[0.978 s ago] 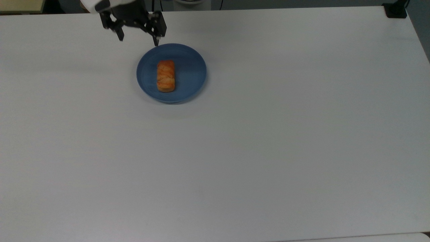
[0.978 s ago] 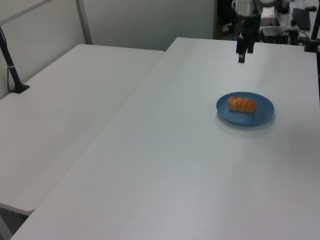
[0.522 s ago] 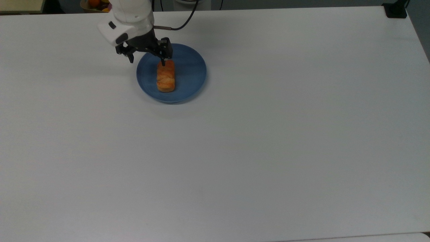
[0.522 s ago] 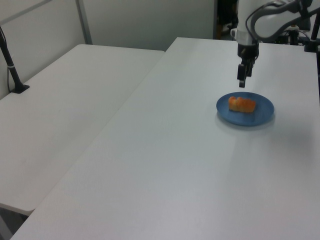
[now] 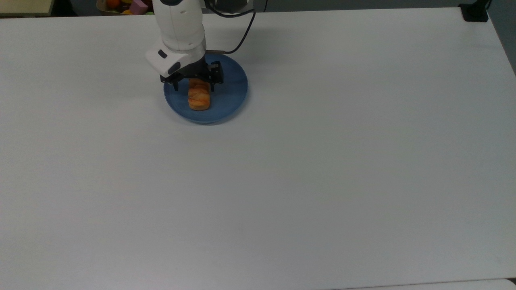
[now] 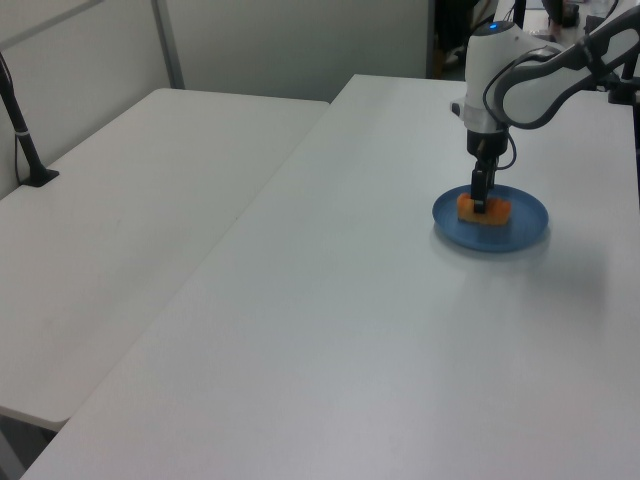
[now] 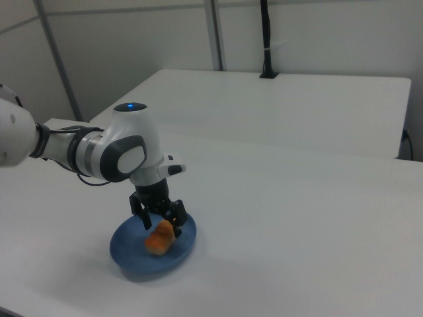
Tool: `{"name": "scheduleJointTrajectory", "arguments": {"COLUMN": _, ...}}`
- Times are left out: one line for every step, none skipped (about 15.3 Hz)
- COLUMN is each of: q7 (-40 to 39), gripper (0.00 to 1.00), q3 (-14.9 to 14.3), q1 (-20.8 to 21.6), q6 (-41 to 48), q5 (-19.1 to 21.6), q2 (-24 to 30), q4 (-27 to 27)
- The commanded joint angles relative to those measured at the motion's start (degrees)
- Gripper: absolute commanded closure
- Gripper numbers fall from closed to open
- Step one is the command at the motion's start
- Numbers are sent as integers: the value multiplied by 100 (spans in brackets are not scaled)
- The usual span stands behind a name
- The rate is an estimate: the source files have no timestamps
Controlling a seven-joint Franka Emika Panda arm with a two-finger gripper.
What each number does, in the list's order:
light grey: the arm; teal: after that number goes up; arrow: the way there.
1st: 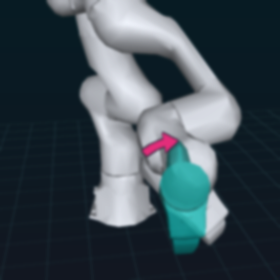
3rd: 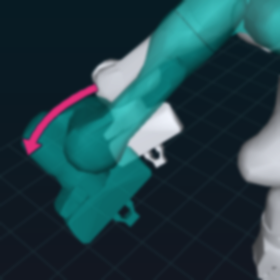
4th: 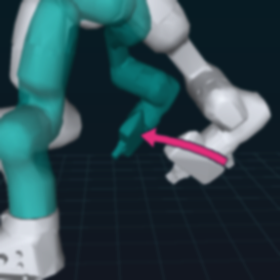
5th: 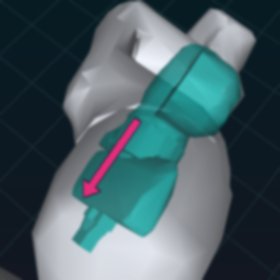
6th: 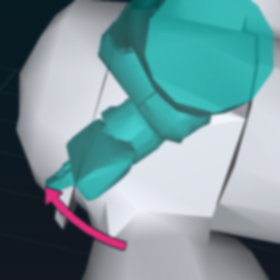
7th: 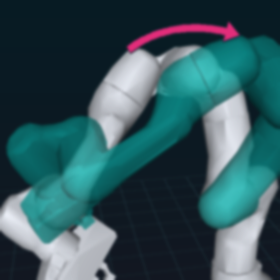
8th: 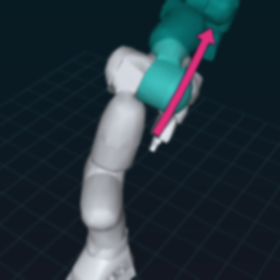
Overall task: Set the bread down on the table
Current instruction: 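Lower the gripper and close it on the bread roll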
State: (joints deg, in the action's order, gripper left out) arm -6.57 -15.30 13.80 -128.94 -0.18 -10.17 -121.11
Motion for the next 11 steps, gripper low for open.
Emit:
{"name": "scheduleJointTrajectory", "arguments": {"q7": -38, "gripper": 12, "q3": 80, "q1": 9, "q6": -113, "q5": -96, "q2": 68, "q4": -149}}
{"name": "scheduleJointTrajectory", "arguments": {"q7": -38, "gripper": 24, "q3": 88, "q1": 9, "q6": -122, "q5": -113, "q2": 68, "q4": -149}}
{"name": "scheduleJointTrajectory", "arguments": {"q7": -55, "gripper": 41, "q3": 80, "q1": 9, "q6": -131, "q5": -192, "q2": 68, "q4": -149}}
{"name": "scheduleJointTrajectory", "arguments": {"q7": -55, "gripper": 57, "q3": 88, "q1": 9, "q6": -131, "q5": -245, "q2": 68, "q4": -149}}
{"name": "scheduleJointTrajectory", "arguments": {"q7": -108, "gripper": 70, "q3": 89, "q1": 9, "q6": -131, "q5": -254, "q2": 59, "q4": -149}}
{"name": "scheduleJointTrajectory", "arguments": {"q7": -125, "gripper": 86, "q3": 89, "q1": 0, "q6": -131, "q5": -254, "q2": 59, "q4": -149}}
{"name": "scheduleJointTrajectory", "arguments": {"q7": -126, "gripper": 100, "q3": 89, "q1": 0, "q6": -122, "q5": -254, "q2": 59, "q4": -149}}
{"name": "scheduleJointTrajectory", "arguments": {"q7": -126, "gripper": 100, "q3": 89, "q1": 0, "q6": -114, "q5": -254, "q2": 67, "q4": -149}}
{"name": "scheduleJointTrajectory", "arguments": {"q7": -126, "gripper": 100, "q3": 89, "q1": 0, "q6": -96, "q5": -254, "q2": 85, "q4": -141}}
{"name": "scheduleJointTrajectory", "arguments": {"q7": -126, "gripper": 100, "q3": 89, "q1": 0, "q6": -52, "q5": -254, "q2": 94, "q4": -123}}
{"name": "scheduleJointTrajectory", "arguments": {"q7": -126, "gripper": 100, "q3": 80, "q1": 0, "q6": -17, "q5": -254, "q2": 155, "q4": -106}}
